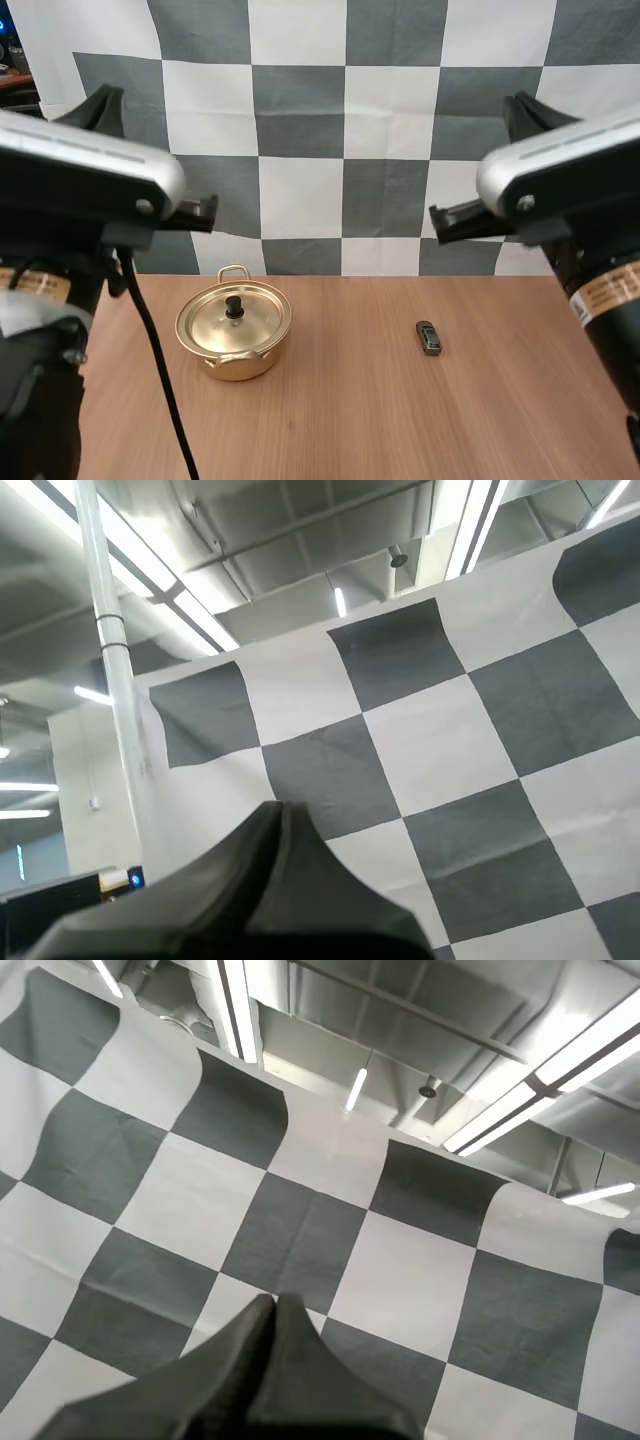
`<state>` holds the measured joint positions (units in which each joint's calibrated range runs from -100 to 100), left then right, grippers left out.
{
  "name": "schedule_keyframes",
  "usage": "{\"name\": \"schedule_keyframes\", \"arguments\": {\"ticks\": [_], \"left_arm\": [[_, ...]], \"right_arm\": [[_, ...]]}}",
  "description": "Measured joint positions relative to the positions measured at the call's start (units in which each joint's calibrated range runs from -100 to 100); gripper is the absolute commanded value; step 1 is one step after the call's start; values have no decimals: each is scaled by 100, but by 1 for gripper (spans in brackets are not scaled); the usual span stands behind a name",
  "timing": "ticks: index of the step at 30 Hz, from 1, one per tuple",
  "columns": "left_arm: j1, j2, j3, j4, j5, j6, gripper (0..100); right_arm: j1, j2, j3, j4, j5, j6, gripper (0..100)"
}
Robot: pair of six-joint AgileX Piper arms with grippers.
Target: Open the pot, put the car inside, and close it
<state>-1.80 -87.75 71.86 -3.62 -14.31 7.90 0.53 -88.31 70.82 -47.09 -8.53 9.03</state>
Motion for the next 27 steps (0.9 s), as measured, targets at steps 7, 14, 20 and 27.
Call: {"name": "schedule_keyframes", "arguments": {"ticks": [7, 14, 20, 27], "left_arm": [[0, 488, -462, -30, 614, -251, 0], [0, 813, -838, -30, 1109, -446, 0], [0, 1933, -2186, -30, 2156, -758, 0], [141, 4438, -4666, 459, 6104, -895, 0]], "right_arm": [[0, 564, -589, 407, 783, -127, 0], [0, 1239, -1263, 1013, 1665, -541, 0], [0, 2590, -2689, 2189, 3545, -1596, 0], [-89, 4659, -4922, 4083, 6440, -3247, 0]]}}
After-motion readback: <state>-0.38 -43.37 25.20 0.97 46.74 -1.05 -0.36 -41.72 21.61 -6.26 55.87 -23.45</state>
